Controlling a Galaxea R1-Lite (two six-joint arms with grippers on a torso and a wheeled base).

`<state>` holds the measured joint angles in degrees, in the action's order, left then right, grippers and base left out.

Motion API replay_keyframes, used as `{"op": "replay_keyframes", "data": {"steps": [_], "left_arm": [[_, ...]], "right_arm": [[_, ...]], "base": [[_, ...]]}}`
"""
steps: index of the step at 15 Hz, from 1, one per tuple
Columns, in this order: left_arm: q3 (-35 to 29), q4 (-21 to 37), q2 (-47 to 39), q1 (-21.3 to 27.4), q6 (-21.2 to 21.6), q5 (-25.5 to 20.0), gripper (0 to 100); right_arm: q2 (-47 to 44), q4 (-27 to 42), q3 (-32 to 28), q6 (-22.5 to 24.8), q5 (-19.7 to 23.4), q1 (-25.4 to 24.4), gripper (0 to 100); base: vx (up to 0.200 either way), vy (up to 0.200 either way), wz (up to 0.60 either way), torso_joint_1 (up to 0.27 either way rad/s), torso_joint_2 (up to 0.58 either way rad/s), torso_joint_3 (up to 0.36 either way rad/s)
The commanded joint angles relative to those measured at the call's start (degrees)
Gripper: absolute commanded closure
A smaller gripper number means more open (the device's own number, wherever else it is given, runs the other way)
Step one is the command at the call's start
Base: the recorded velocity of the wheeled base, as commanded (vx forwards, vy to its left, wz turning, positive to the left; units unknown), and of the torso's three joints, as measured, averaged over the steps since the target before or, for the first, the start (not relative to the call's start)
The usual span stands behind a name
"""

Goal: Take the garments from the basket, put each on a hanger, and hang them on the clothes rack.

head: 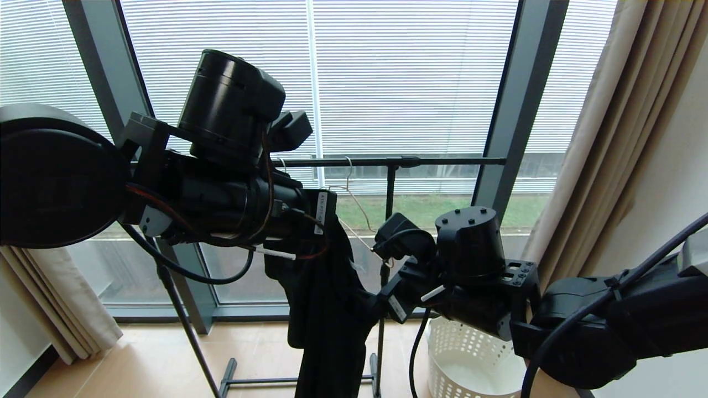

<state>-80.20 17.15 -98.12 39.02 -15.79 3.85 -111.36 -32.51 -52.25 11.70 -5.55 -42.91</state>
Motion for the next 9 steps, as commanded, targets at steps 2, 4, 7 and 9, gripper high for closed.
{"op": "replay_keyframes", "data": {"steps": [2,4,7,9], "left_arm": [[0.13,-0.01,0.21,0.00,-0.03,0.01,100],[0.13,-0.01,0.21,0.00,-0.03,0.01,100],[0.31,-0.01,0.39,-0.09,-0.03,0.01,100],[0.40,-0.01,0.39,0.00,-0.03,0.01,100]], "right_arm": [[-0.79,-0.01,0.66,1.30,0.01,0.72,0],[-1.23,-0.01,1.10,2.27,0.01,0.81,0],[-0.88,-0.53,3.21,7.28,0.45,1.95,0],[-1.58,-2.12,3.38,7.46,0.27,1.95,0]], "base": [[0.000,0.000,0.00,0.000,0.00,0.000],[0.000,0.000,0.00,0.000,0.00,0.000],[0.000,0.000,0.00,0.000,0.00,0.000],[0.000,0.000,0.00,0.000,0.00,0.000]]}}
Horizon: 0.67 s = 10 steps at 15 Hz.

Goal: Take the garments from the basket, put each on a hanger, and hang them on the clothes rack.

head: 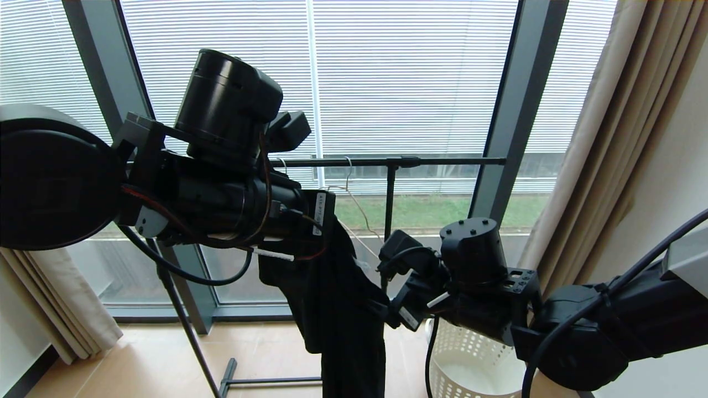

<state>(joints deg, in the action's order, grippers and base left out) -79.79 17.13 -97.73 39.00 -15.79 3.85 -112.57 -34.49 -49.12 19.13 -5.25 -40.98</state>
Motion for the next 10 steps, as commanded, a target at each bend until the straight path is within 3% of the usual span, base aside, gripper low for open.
{"op": "replay_keyframes", "data": {"steps": [1,7,10], "left_arm": [[-0.02,0.01,0.09,0.03,0.05,0.01,100],[0.07,0.01,0.09,0.03,0.32,-0.16,100],[0.07,0.01,0.00,-0.15,2.69,-0.34,100]], "right_arm": [[-0.20,-0.14,0.42,0.03,-0.02,0.03,0],[-0.11,-0.14,1.74,2.85,0.86,1.26,0],[-0.20,-0.23,2.01,3.81,0.86,1.26,0]], "base": [[0.000,0.000,0.00,0.000,0.00,0.000],[0.000,0.000,0.00,0.000,0.00,0.000],[0.000,0.000,0.00,0.000,0.00,0.000]]}}
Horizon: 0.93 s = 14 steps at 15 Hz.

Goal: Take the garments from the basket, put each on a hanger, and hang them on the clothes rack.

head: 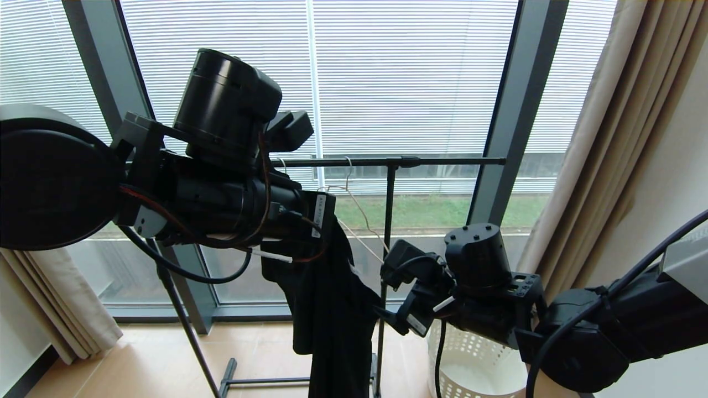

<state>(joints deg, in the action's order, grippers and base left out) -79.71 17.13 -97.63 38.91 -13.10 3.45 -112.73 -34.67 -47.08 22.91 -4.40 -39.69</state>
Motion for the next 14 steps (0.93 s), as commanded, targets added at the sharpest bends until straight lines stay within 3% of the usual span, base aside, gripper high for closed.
{"op": "replay_keyframes", "data": {"steps": [1,7,14], "left_arm": [[0.09,0.01,-0.19,-0.06,0.36,-0.11,100],[0.88,-0.16,-0.01,0.20,0.71,-0.11,100],[1.23,-0.16,0.60,1.43,0.54,-0.02,100]], "right_arm": [[-0.13,-0.05,-0.21,0.03,0.01,-0.03,0],[-0.56,-0.05,-2.05,-0.93,-0.08,-0.12,0],[-1.97,-0.05,-3.81,-5.77,-0.26,-1.18,0]], "base": [[0.000,0.000,0.00,0.000,0.00,0.000],[0.000,0.000,0.00,0.000,0.00,0.000],[0.000,0.000,0.00,0.000,0.00,0.000]]}}
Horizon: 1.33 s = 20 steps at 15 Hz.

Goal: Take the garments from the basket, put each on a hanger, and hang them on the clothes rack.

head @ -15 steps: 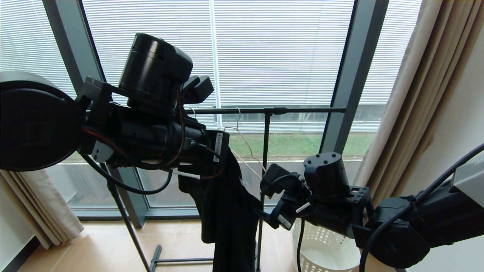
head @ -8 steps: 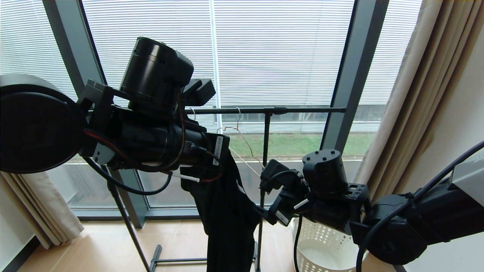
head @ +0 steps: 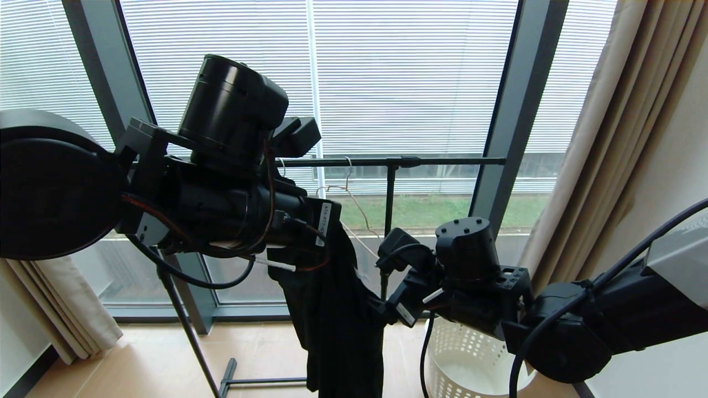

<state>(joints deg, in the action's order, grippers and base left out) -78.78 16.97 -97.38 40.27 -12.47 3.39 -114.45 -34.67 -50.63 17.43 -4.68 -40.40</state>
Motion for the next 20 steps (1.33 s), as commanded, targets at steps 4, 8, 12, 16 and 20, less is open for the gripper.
{"op": "replay_keyframes", "data": {"steps": [4,8,12,16,20], "left_arm": [[0.82,-0.01,1.67,0.08,-0.10,0.04,100],[1.26,-0.01,1.67,0.08,-0.10,-0.05,100],[1.26,-0.01,1.67,0.43,-0.01,-0.05,100],[1.87,-0.01,1.67,0.52,-0.01,-0.05,100],[2.13,-0.09,2.02,0.52,-0.01,-0.05,100]], "right_arm": [[-3.15,0.04,-2.46,-2.14,-0.06,-0.56,0],[-4.29,-0.05,-2.99,-4.42,0.11,-0.73,0],[-5.96,-0.05,-5.53,-9.61,-0.15,-2.32,0],[-6.84,0.04,-7.20,-10.66,-1.03,-2.32,100],[-6.76,0.22,-8.26,-11.81,-1.12,-2.14,100]], "base": [[0.000,0.000,0.00,0.000,0.00,0.000],[0.000,0.000,0.00,0.000,0.00,0.000],[0.000,0.000,0.00,0.000,0.00,0.000],[0.000,0.000,0.00,0.000,0.00,0.000],[0.000,0.000,0.00,0.000,0.00,0.000]]}}
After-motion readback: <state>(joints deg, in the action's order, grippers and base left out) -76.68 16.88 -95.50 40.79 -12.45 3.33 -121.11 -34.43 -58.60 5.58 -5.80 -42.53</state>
